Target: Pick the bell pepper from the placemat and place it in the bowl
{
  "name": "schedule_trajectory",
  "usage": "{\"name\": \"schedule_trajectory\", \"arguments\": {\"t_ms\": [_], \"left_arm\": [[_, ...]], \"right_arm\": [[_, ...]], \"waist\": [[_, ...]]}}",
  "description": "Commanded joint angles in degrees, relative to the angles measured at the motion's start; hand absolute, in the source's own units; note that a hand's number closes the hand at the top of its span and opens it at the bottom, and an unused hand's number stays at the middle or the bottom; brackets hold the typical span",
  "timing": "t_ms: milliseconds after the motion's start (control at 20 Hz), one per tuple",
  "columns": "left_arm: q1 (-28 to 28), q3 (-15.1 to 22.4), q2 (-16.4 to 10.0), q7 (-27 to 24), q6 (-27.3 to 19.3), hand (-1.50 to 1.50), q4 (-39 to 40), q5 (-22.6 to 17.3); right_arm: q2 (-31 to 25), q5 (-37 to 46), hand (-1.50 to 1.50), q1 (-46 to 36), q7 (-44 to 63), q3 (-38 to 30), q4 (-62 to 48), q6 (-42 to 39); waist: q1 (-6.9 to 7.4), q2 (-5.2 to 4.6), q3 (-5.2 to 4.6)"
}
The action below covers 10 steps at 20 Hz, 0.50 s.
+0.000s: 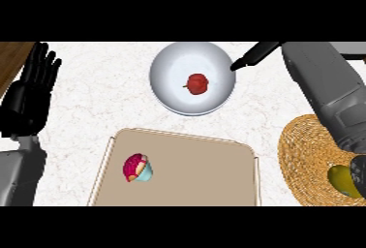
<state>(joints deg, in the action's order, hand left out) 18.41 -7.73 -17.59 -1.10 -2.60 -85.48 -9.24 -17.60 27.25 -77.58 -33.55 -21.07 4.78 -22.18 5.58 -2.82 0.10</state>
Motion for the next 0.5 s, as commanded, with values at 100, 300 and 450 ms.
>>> {"name": "schedule_trajectory", "arguments": {"t_ms": [100,300,450], "left_arm": [[1.0,1.1,0.5,0.0,0.3,0.00,-0.3,0.4],[1.6,0.6,0.1,-0.4,1.1,0.00,0.1,-0.3],[3.2,0.6,0.5,1.2,0.5,0.00,-0.2,-0.8]], "right_arm": [[-6.1,-2.7,-1.50,1.9,-0.7,-2.9,-0.3,-4.4],[-10.7,-2.9,-1.50,2.5,-1.6,-3.2,0.1,-8.6],[-11.3,-3.0,-1.50,4.9,-3.7,-3.2,0.3,-10.1]], "waist": [[1.35,-1.04,0.13],[2.19,-1.88,0.19],[2.31,-2.07,0.36]]}}
